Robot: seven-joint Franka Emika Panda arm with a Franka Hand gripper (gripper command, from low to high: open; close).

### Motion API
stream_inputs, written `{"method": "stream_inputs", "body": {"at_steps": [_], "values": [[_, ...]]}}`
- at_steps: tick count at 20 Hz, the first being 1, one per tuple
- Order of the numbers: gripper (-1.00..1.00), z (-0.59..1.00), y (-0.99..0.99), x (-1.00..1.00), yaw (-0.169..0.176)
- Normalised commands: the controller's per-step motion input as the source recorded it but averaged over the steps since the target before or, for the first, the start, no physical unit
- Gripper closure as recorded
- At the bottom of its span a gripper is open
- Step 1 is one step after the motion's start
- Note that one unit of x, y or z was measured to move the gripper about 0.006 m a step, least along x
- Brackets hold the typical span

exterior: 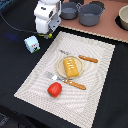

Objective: Interact with the objects in diverse but meaningful ways.

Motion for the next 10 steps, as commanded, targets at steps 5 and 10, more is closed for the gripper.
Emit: {"method": "stream_inputs", "body": {"at_steps": [5, 10], "values": [[1.0, -0.25, 0.0, -0.36, 0.0], [1.0, -0.35, 0.0, -0.37, 0.0]]}}
